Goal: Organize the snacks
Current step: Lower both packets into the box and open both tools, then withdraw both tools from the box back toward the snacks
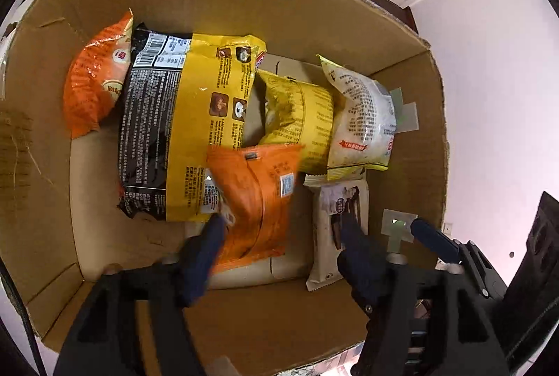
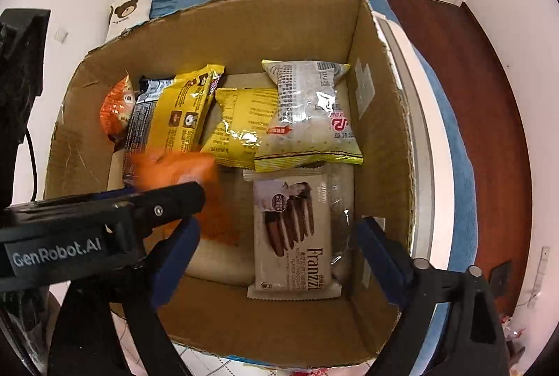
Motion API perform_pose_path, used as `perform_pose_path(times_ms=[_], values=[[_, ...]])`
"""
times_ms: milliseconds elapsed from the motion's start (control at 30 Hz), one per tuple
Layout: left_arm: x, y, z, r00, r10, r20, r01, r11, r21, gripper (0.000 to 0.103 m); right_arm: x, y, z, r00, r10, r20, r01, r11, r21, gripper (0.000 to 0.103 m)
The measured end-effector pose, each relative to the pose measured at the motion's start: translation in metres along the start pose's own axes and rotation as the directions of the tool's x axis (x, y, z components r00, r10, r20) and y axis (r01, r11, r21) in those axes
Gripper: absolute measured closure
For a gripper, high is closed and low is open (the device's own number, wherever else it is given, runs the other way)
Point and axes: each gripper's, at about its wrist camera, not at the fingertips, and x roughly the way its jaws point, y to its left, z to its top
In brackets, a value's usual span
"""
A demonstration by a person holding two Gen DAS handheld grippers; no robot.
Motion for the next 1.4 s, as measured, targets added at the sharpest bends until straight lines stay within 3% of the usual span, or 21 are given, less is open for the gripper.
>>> perform_pose_path(times_ms=[233, 367, 500, 700, 967, 1133, 1400], values=[[-0.019, 0.008, -0.001, 0.998, 0.025, 0.059, -0.026, 1.000, 0.009, 0.017, 0.001, -0.001, -0.002, 1.000, -0.002, 0.002, 0.002, 1.000, 0.005, 0.007], [-0.047, 0.008, -0.021, 0.983, 0.097, 0.156, -0.104, 0.994, 0.037, 0.017, -0.014, -0.002, -0.013, 0.999, -0.008, 0.041, 0.008, 1.000, -0.005, 0.007], [-0.067, 0.012, -0.046, 0.946, 0.162, 0.281, -0.185, 0.981, 0.056, 0.017, -0.035, -0.002, -0.028, 0.995, -0.010, 0.102, 0.011, 1.000, -0.008, 0.007], [-0.093, 0.010, -0.086, 0.862, 0.225, 0.455, -0.288, 0.955, 0.073, 0.017, -0.070, 0.001, -0.055, 0.978, -0.037, 0.206, 0.043, 0.999, -0.028, 0.007], [-0.115, 0.008, -0.129, 0.818, 0.212, 0.535, -0.299, 0.951, 0.080, 0.017, -0.114, 0.004, -0.091, 0.943, -0.039, 0.332, 0.050, 0.998, -0.026, 0.007], [-0.135, 0.001, -0.158, 0.782, 0.196, 0.592, -0.309, 0.946, 0.094, 0.017, -0.141, 0.007, -0.113, 0.921, -0.030, 0.388, 0.047, 0.998, -0.033, 0.007], [-0.161, -0.008, -0.198, 0.746, 0.161, 0.646, -0.304, 0.946, 0.116, 0.017, -0.172, 0.017, -0.145, 0.894, 0.005, 0.448, 0.015, 0.999, -0.040, 0.007]])
